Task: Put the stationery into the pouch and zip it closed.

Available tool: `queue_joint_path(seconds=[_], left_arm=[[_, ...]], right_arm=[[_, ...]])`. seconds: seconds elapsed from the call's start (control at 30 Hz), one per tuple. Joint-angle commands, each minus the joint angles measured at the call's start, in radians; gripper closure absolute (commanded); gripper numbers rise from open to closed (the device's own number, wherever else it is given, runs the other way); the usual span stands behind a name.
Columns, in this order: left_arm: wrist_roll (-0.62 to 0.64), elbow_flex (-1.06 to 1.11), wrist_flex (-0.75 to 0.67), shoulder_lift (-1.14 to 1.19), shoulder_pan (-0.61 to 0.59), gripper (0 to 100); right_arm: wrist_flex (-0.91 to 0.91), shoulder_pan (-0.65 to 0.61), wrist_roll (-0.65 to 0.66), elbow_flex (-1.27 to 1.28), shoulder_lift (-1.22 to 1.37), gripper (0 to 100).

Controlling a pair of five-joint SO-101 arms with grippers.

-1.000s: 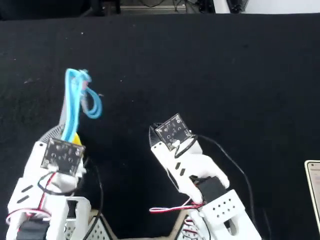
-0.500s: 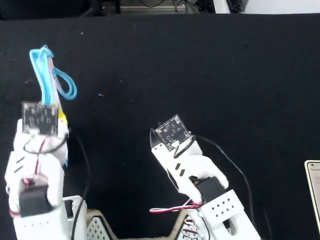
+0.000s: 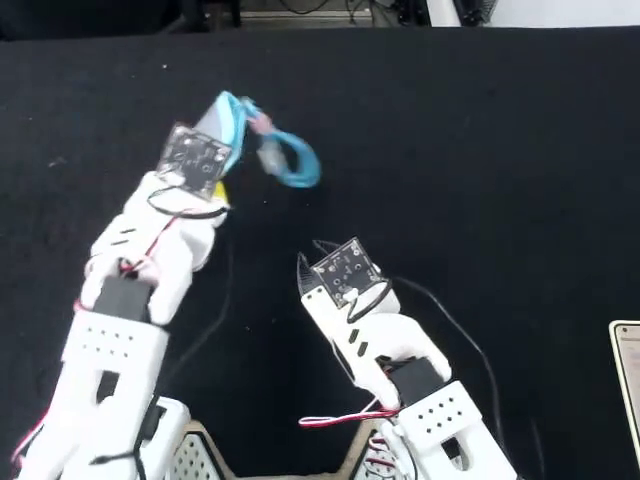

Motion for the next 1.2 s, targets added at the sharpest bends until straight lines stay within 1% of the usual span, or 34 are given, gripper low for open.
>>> queue_joint_path(seconds=[0.0, 0.07, 0.17, 0.23, 0.37, 0.63, 0.7, 0.87, 0.97, 1.0, 1.17], left_arm=[[0.041, -0.027, -0.055, 0.133, 0.002, 97], [0.106, -0.061, -0.071, 0.203, 0.002, 93], [0.216, -0.117, -0.072, 0.305, 0.002, 82], [0.256, -0.154, -0.072, 0.359, 0.002, 77], [0.273, -0.239, -0.072, 0.428, 0.002, 77], [0.273, -0.381, -0.061, 0.431, 0.002, 77], [0.273, -0.421, -0.015, 0.44, 0.004, 77], [0.267, -0.484, 0.12, 0.44, 0.067, 77], [0.267, -0.49, 0.153, 0.43, 0.073, 77], [0.267, -0.493, 0.163, 0.428, 0.068, 77], [0.267, -0.47, 0.298, 0.384, -0.042, 77]], right_arm=[[-0.023, 0.009, 0.0, -0.002, -0.022, 92.0], [-0.023, 0.009, 0.0, -0.001, -0.022, 92.0], [-0.023, 0.009, 0.0, -0.001, -0.019, 92.0], [-0.023, 0.009, 0.0, -0.001, -0.018, 92.0], [-0.023, 0.009, 0.0, -0.001, -0.015, 92.0], [-0.023, 0.009, 0.0, -0.001, -0.016, 92.0], [-0.023, 0.009, 0.0, -0.001, -0.016, 92.0], [-0.023, 0.009, 0.0, -0.001, -0.016, 92.0], [-0.023, 0.009, 0.0, -0.001, -0.015, 92.0], [-0.023, 0.009, 0.0, -0.001, -0.015, 92.0], [-0.023, 0.011, 0.0, -0.001, -0.021, 92.0]])
